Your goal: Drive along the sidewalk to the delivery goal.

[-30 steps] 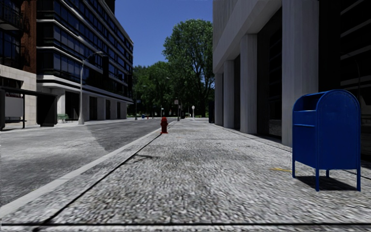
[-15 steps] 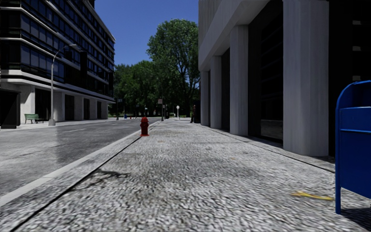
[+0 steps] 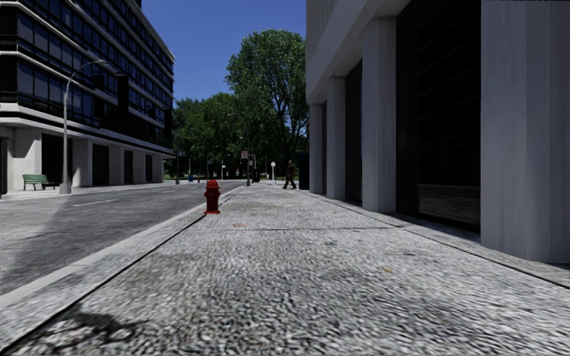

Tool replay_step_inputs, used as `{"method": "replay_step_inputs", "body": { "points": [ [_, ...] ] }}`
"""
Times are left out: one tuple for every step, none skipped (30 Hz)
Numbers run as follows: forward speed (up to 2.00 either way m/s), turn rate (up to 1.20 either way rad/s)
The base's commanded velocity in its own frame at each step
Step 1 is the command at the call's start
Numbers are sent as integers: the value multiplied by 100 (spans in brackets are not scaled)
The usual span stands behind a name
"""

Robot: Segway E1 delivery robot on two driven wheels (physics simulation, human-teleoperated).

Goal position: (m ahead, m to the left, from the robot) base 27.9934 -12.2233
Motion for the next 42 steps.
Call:
{"method": "replay_step_inputs", "body": {
  "points": [
    [200,0],
    [200,0],
    [200,0],
    [200,0],
    [200,0],
    [200,0],
    [200,0],
    [200,0],
    [200,0],
    [200,0],
    [200,0],
    [200,0],
    [200,0],
    [200,0],
    [200,0],
    [200,0],
    [200,0],
    [200,0],
    [200,0],
    [200,0],
    [200,0],
    [200,0],
    [200,0],
    [200,0],
    [200,0],
    [200,0],
    [200,0],
    [200,0],
    [200,0],
    [200,0],
    [200,0],
    [200,0],
    [200,0],
    [200,0],
    [200,0],
    [200,0],
    [200,0],
    [200,0],
    [200,0],
    [200,0],
    [200,0],
    [200,0]
  ]
}}
